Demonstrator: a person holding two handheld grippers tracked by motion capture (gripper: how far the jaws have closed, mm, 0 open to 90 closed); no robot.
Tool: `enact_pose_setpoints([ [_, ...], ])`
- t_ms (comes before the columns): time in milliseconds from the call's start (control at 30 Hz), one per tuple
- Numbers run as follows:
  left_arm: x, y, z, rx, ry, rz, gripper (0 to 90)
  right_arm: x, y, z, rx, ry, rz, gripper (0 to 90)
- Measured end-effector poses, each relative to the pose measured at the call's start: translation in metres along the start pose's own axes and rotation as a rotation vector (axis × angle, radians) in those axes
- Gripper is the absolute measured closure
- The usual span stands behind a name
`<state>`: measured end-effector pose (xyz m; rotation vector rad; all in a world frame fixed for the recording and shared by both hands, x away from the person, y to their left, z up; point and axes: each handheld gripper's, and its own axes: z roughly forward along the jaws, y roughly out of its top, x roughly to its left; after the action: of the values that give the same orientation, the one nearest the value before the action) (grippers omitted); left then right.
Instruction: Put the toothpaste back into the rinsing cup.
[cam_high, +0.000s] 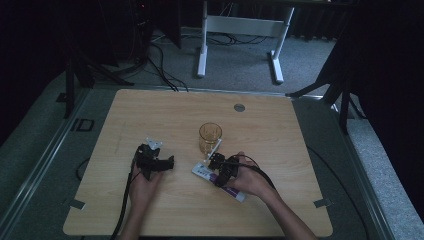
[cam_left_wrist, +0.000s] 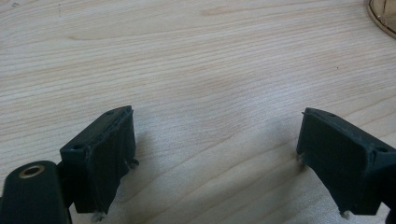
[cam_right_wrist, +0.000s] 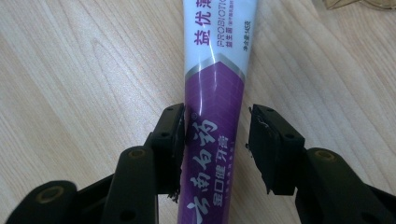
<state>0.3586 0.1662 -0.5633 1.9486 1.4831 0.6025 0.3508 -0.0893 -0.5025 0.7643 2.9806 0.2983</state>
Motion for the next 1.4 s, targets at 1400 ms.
enact_pose_setpoints([
  [1400,0.0,0.0,0.0,0.0,0.0,0.0,11.9,0.006,0.003,0.018,0.065,-0.02,-0.017,59.7],
])
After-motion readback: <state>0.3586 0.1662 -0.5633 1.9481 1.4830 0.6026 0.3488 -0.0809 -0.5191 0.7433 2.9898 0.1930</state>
